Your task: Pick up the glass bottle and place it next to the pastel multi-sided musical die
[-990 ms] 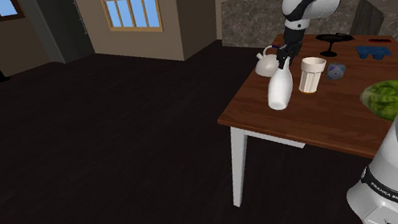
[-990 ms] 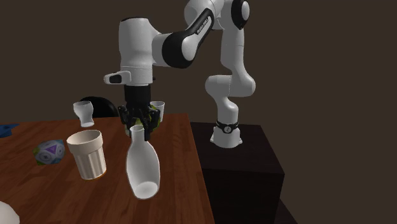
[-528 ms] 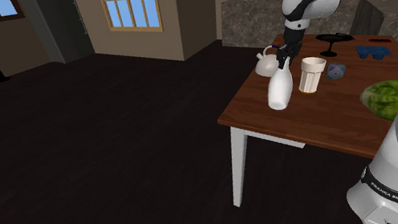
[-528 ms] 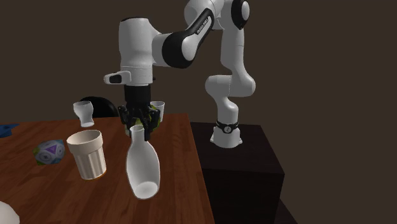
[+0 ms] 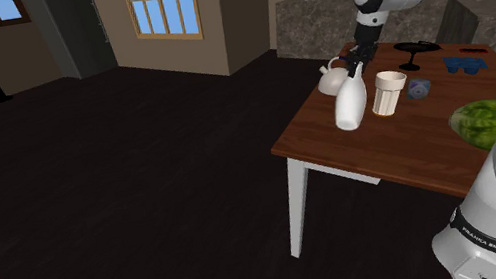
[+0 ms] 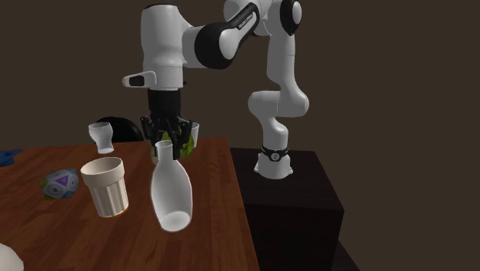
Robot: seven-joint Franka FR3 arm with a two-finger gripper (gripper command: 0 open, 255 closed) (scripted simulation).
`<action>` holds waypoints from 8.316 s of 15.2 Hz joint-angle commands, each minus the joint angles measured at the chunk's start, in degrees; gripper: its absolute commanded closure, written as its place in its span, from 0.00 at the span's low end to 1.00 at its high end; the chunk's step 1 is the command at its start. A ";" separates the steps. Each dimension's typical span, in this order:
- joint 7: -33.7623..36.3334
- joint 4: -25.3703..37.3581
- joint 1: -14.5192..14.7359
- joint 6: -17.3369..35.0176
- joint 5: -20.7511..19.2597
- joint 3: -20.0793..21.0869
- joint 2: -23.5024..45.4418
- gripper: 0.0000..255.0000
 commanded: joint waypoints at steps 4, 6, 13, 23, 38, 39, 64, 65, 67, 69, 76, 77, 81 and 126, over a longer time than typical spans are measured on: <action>0.68 2.64 -0.02 -3.83 -0.69 0.44 -1.35 1.00; 0.88 3.83 -0.01 -5.38 -0.87 0.60 -1.75 1.00; 1.38 8.37 0.08 -10.77 -1.23 1.07 -2.71 1.00; 1.63 15.91 0.31 -18.46 -1.16 1.51 -2.87 1.00; 1.05 29.98 0.66 -30.28 0.11 1.36 -0.36 1.00; 0.97 31.07 0.68 -31.10 0.25 1.31 -0.06 1.00; -13.57 45.14 -5.88 -38.57 6.01 -7.12 8.47 1.00; -15.06 44.89 -6.63 -37.99 6.50 -7.90 9.03 1.00; -18.13 44.66 -8.21 -36.93 7.70 -9.44 10.42 1.00; -21.29 44.77 -9.96 -36.01 9.19 -10.96 12.19 1.00; -32.66 48.07 -18.18 -34.23 16.51 -14.86 21.02 1.00; -34.24 48.94 -19.64 -34.19 17.76 -15.18 22.56 1.00; -40.03 53.51 -26.34 -34.60 22.86 -15.56 29.18 1.00; -52.46 44.88 -35.11 -17.50 32.27 -13.11 42.29 0.00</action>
